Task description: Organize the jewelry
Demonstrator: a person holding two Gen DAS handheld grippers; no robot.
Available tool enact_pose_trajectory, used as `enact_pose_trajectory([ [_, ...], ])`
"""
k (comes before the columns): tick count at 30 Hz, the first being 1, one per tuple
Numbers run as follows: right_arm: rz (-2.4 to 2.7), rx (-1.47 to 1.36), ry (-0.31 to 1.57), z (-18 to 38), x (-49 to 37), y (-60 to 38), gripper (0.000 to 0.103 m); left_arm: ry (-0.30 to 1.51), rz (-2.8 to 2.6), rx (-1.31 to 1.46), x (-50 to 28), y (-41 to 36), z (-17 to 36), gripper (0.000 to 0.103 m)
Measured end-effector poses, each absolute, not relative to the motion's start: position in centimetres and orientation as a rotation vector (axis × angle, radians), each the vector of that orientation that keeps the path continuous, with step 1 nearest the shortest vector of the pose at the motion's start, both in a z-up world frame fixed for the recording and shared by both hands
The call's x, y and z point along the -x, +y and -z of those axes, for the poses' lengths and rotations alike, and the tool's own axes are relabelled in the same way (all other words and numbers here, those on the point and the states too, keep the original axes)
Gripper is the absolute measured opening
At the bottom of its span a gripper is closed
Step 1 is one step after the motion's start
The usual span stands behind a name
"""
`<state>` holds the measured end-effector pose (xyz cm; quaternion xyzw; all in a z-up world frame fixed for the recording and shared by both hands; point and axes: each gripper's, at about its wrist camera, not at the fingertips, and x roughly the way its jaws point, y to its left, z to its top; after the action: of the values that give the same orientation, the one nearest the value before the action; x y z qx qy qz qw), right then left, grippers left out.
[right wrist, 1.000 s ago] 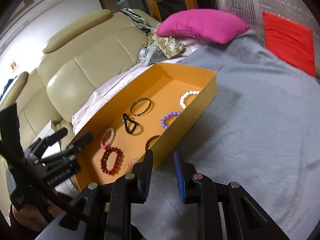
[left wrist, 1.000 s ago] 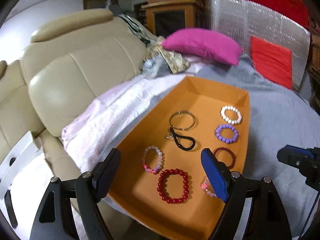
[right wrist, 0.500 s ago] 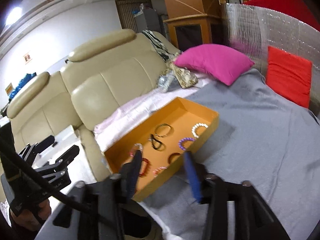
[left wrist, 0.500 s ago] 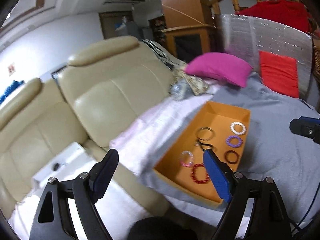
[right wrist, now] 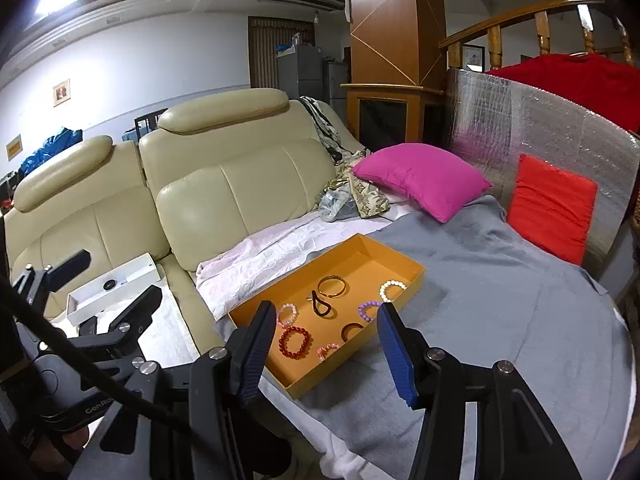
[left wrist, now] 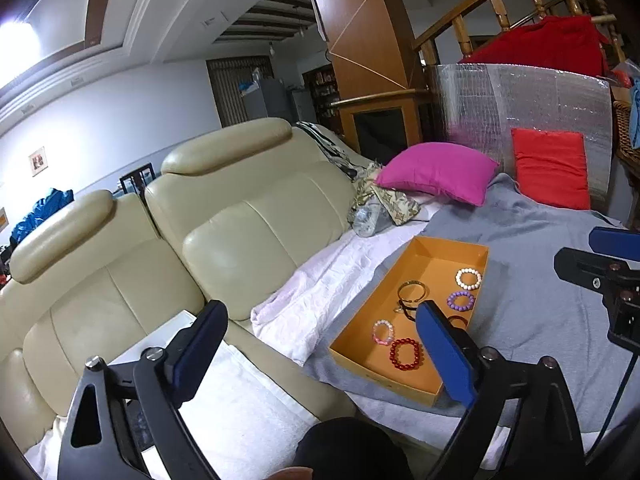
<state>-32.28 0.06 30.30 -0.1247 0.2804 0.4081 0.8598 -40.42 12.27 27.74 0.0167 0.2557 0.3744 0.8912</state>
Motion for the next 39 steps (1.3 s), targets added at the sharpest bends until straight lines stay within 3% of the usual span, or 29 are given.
enact_pose_trajectory([
  [39,-0.818,0.279,0.636,-28.9,33.1,0.0,0.057,0.558,-0.808,0.040,41.8,12.9,-26.8,0.096],
])
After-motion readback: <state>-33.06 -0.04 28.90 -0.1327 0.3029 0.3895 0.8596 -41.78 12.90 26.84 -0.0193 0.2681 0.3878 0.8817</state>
